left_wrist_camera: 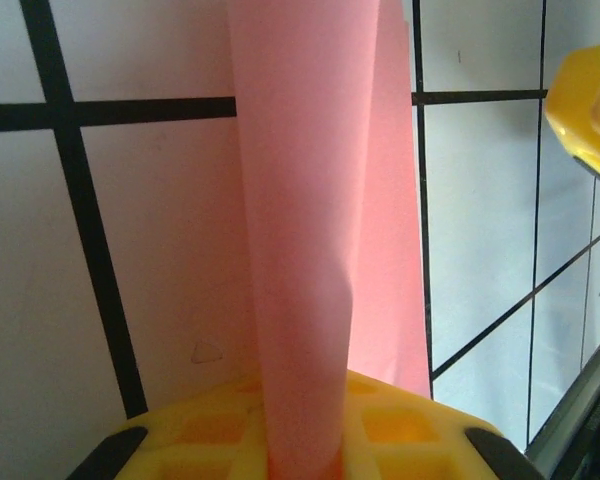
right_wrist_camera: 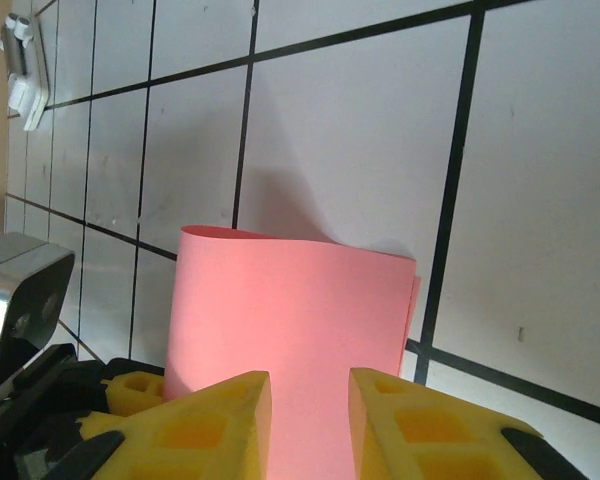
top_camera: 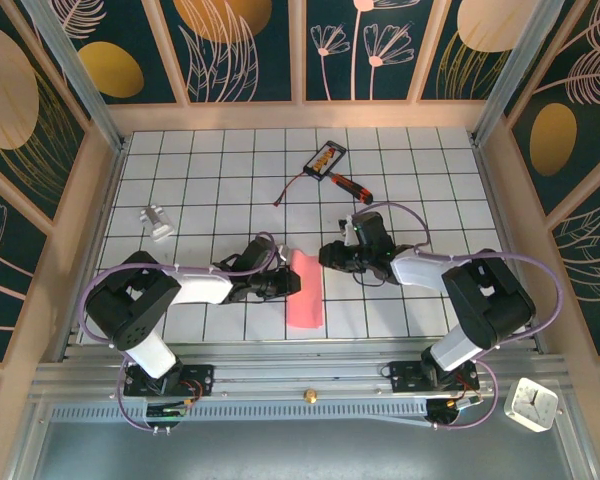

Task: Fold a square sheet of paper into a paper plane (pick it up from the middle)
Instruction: Fold the square sheet of paper in half at the bottom-center of the table.

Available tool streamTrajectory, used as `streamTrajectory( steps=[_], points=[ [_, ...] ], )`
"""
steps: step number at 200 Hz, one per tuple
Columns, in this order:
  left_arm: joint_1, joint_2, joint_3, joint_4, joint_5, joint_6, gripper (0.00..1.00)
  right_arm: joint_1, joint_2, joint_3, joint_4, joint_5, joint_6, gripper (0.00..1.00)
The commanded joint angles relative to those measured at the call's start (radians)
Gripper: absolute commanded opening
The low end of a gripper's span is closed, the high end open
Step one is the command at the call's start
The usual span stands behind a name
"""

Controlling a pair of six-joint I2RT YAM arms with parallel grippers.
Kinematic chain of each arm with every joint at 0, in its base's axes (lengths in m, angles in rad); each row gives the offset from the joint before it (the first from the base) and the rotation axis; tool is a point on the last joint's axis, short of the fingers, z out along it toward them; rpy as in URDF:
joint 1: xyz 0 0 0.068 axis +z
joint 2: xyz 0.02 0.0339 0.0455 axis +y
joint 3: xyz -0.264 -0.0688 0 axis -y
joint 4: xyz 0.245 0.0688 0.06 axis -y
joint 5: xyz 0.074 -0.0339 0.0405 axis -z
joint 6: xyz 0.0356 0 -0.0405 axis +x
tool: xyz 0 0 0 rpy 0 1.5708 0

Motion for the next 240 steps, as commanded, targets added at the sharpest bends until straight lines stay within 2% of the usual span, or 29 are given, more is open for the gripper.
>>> streamTrajectory(
  steps=[1,22,53,128,194,220,240],
  points=[
    [0.006,-0.006,-0.026,0.076,0.035,-0.033,0.17,-0.003,-0.02,-0.019,-0.029,0.006,-0.018,0.28],
    [0.009,-0.006,-0.038,0.094,0.034,-0.042,0.13,-0.002,-0.012,-0.019,-0.026,0.0,-0.016,0.28],
    [0.01,-0.001,-0.047,0.122,0.032,-0.071,0.13,0.004,-0.032,-0.04,-0.049,-0.002,0.003,0.28],
    [0.011,0.016,-0.073,0.156,0.023,-0.113,0.13,0.149,-0.116,-0.139,-0.035,0.003,0.127,0.22],
    [0.011,0.018,-0.076,0.158,0.022,-0.119,0.12,0.207,-0.095,-0.172,-0.003,0.026,0.175,0.18],
    [0.011,0.017,-0.078,0.158,0.024,-0.121,0.14,0.226,-0.074,-0.18,0.014,0.036,0.188,0.17],
    [0.011,0.01,-0.075,0.144,0.026,-0.12,0.19,0.241,-0.051,-0.178,0.017,0.052,0.192,0.16]
  ],
)
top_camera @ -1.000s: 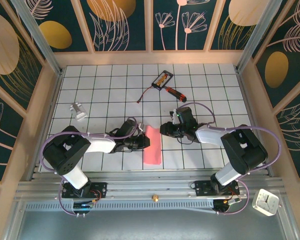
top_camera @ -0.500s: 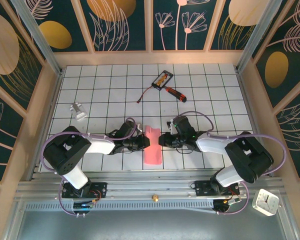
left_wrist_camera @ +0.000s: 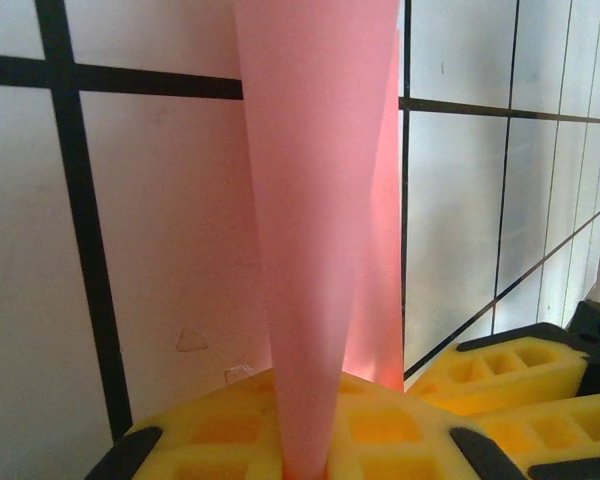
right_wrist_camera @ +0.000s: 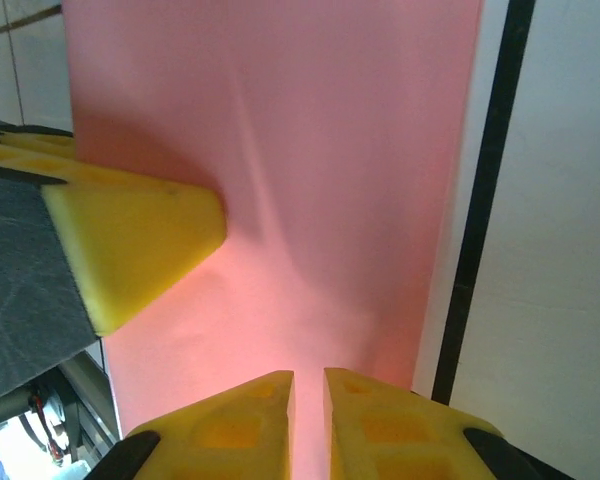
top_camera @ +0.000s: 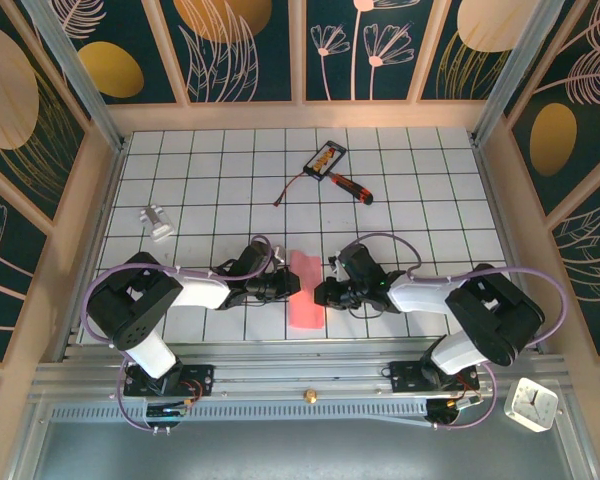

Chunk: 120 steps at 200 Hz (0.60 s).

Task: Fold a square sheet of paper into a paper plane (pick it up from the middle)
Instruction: Fold the square sheet of paper in half at the bottom-center of the table.

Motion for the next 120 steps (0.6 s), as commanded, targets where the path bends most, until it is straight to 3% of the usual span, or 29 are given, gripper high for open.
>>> streamTrajectory(
  steps=[1,75,120],
  points=[
    [0.009,0.008,-0.013,0.008,0.003,-0.011,0.19,0.021,0.032,-0.01,0.027,0.038,0.024,0.16],
    [0.008,-0.115,0.021,-0.247,-0.086,0.051,0.56,0.036,0.057,-0.05,0.062,0.097,0.105,0.14],
    [-0.041,-0.166,0.035,-0.368,-0.096,0.044,0.66,0.041,0.074,-0.048,0.071,0.105,0.122,0.14]
  ],
)
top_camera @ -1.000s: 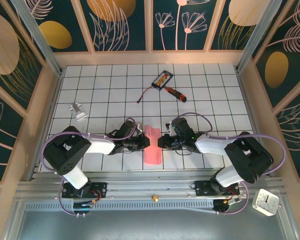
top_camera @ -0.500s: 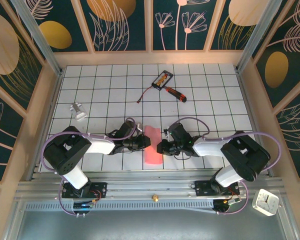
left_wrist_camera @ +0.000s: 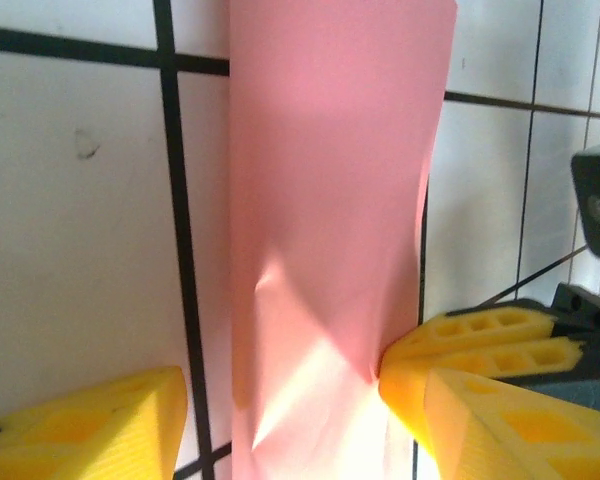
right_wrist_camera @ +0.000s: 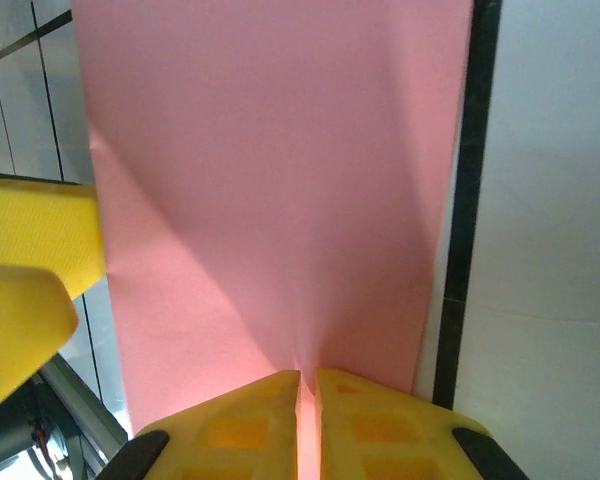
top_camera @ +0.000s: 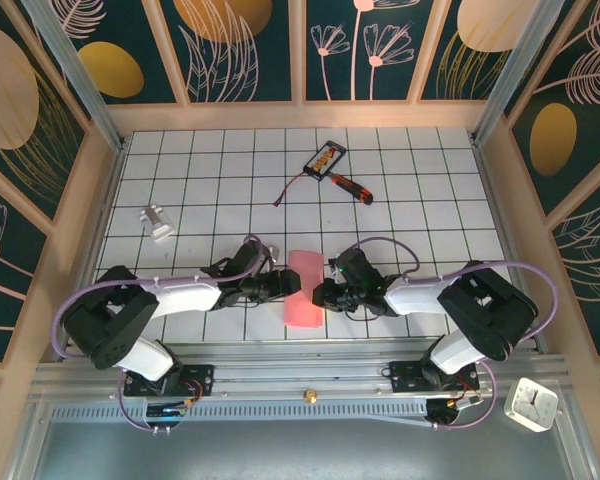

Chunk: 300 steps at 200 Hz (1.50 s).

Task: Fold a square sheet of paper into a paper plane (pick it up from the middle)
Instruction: Fold the square sheet of paper in half at the bottom-center of the table.

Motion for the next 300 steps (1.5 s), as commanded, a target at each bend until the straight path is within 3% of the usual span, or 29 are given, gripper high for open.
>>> streamTrajectory(
  steps=[1,34,79,143,202,230,300],
  points=[
    [-0.031,-0.018,0.027,-0.13,-0.023,0.009,0.66,0.012,0.039,-0.023,-0.019,0.053,0.022,0.14],
    [-0.067,0.013,0.083,-0.181,-0.035,0.039,0.66,0.012,0.041,-0.017,-0.027,0.06,0.019,0.14],
    [-0.083,0.066,0.134,-0.187,-0.017,0.069,0.52,0.013,0.043,-0.003,-0.031,0.062,0.013,0.14],
    [-0.086,0.104,0.15,-0.149,0.028,0.085,0.43,0.011,0.044,0.015,-0.03,0.059,0.01,0.14],
    [-0.087,0.108,0.119,-0.071,0.07,0.061,0.39,0.007,0.049,0.029,-0.02,0.051,0.005,0.14],
    [-0.086,0.1,0.108,-0.073,0.035,0.055,0.34,0.003,0.034,0.027,-0.038,0.056,-0.007,0.14],
    [-0.079,0.094,0.056,0.03,0.08,0.015,0.22,-0.061,-0.088,0.025,-0.116,0.051,-0.097,0.21]
  ],
)
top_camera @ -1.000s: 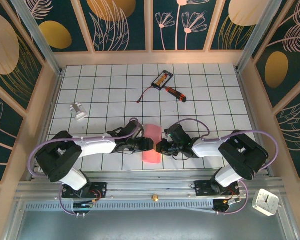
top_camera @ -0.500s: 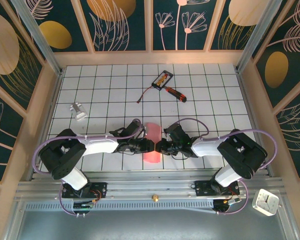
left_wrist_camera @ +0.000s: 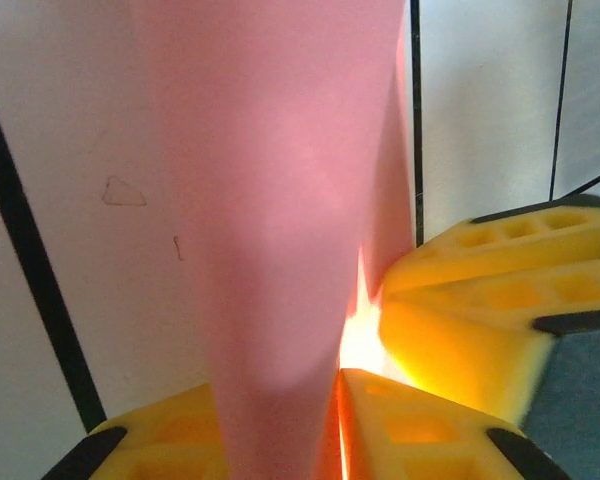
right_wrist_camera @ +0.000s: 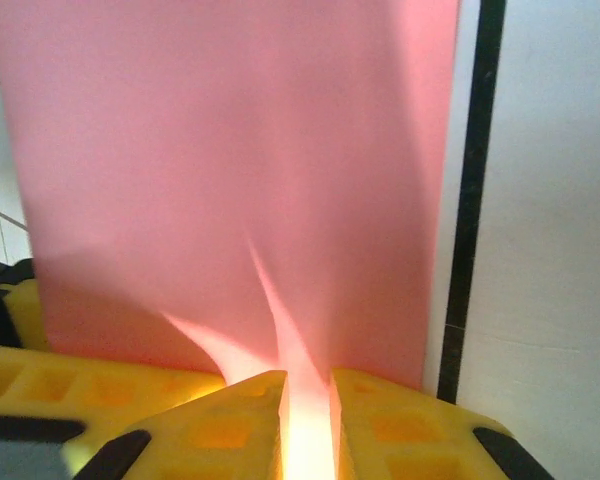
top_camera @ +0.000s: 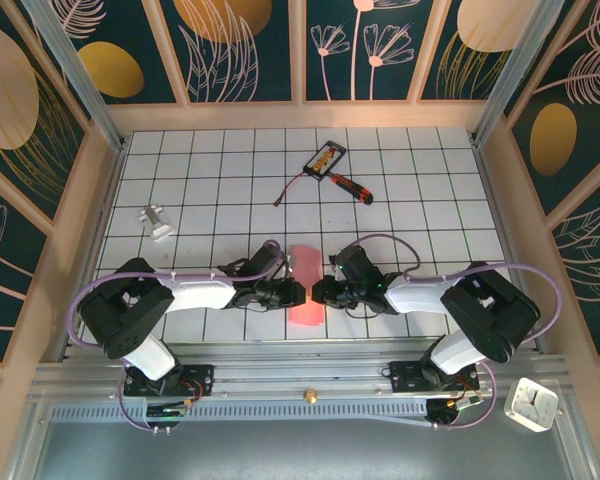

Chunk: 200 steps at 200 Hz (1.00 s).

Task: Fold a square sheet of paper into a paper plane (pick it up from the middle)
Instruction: Fold the square sheet of paper in half at the bottom-center of the table.

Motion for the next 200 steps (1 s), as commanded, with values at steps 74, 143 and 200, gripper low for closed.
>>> streamTrajectory(
  steps=[74,143,200],
  points=[
    [0.005,0.037,-0.077,0.327,0.166,-0.126,0.16,-0.167,-0.12,0.024,-0.153,0.018,-0.183,0.27],
    [0.004,0.092,-0.058,0.297,0.156,-0.123,0.14,-0.128,-0.07,-0.006,-0.029,-0.047,-0.135,0.25],
    [0.004,0.088,-0.031,0.191,0.101,-0.061,0.2,-0.076,0.05,-0.007,0.008,-0.013,-0.075,0.16]
  ],
)
